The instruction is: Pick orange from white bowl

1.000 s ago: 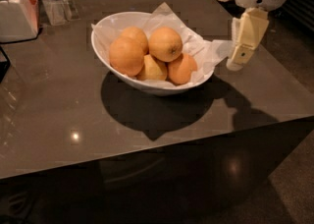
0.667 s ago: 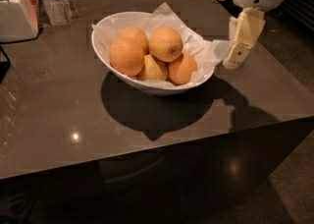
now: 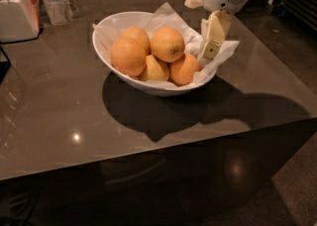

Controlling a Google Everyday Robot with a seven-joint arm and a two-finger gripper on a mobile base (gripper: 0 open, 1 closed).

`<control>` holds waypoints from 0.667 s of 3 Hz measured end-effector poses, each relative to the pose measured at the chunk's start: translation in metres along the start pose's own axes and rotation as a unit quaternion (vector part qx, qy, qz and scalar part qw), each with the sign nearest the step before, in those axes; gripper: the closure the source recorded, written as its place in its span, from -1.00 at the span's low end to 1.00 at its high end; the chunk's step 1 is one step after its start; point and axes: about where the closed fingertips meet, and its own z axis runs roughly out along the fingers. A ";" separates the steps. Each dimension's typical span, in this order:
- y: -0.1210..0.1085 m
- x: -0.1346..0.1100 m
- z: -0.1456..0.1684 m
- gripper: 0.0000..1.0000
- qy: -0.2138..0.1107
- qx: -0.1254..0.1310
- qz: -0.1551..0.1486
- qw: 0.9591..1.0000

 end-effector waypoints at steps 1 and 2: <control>-0.011 -0.007 0.026 -1.00 -0.014 -0.026 -0.004 1.000; -0.017 -0.010 0.044 -1.00 -0.022 -0.044 0.001 0.999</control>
Offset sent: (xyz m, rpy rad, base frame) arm 0.0259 0.0348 -0.0472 0.0326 0.1574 0.0640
